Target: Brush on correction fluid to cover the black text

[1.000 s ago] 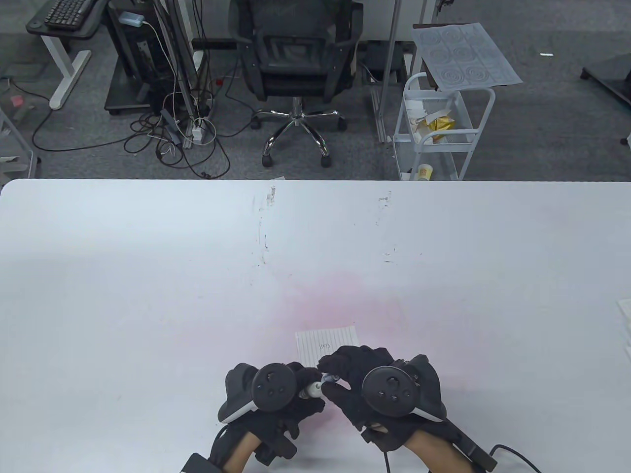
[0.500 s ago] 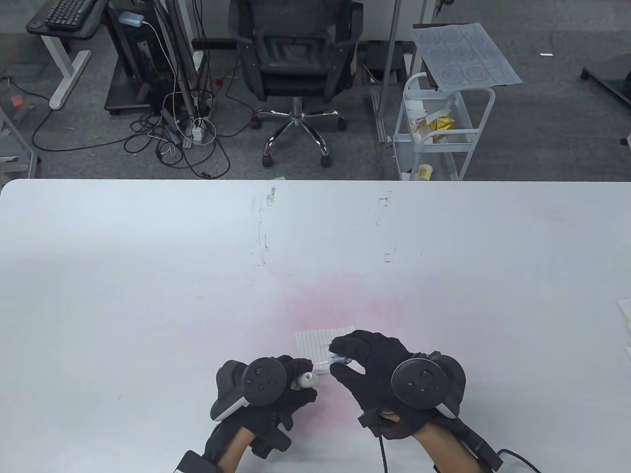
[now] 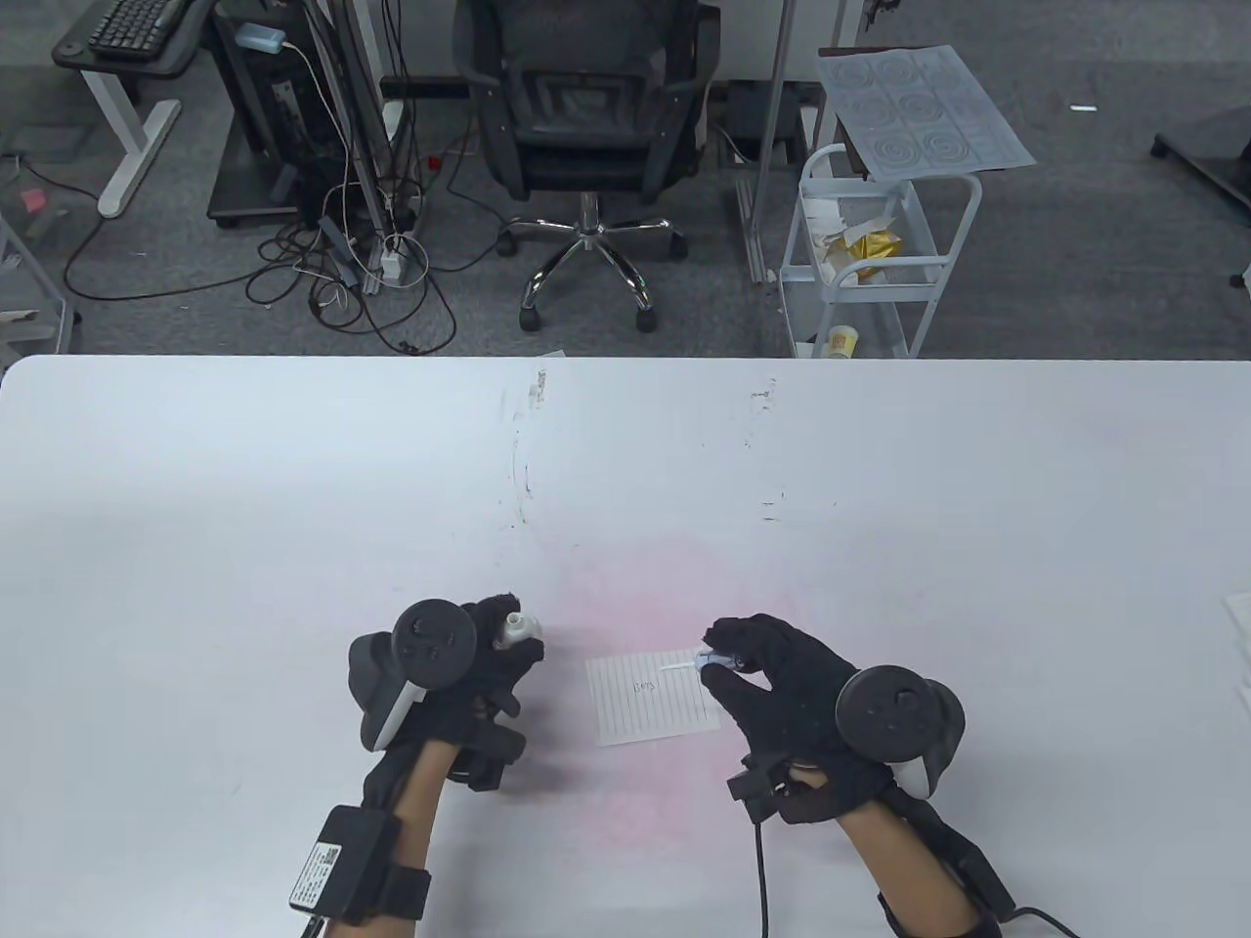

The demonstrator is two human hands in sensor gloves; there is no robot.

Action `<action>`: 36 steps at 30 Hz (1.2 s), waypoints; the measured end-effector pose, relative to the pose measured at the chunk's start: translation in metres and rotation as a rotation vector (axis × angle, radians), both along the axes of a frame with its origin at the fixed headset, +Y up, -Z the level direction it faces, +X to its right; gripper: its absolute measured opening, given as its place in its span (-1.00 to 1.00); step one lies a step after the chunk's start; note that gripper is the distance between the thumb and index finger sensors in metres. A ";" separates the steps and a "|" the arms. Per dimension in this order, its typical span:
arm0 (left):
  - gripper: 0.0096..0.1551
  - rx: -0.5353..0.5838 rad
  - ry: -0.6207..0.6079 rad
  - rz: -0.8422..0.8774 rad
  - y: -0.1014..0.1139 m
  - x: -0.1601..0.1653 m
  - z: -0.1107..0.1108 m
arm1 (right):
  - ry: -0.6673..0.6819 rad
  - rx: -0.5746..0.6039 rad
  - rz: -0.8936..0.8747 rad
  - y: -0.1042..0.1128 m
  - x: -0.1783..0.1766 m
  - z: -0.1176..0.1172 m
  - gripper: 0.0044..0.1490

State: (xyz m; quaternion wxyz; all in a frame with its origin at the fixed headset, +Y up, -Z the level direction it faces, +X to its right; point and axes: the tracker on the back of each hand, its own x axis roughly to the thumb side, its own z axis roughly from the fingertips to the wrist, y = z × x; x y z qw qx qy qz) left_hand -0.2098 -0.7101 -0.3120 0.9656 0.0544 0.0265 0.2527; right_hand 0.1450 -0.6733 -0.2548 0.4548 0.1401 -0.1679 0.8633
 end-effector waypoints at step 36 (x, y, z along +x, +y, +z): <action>-0.23 -0.161 0.147 0.023 -0.048 -0.034 -0.046 | -0.011 -0.041 -0.004 -0.002 0.002 -0.004 -0.42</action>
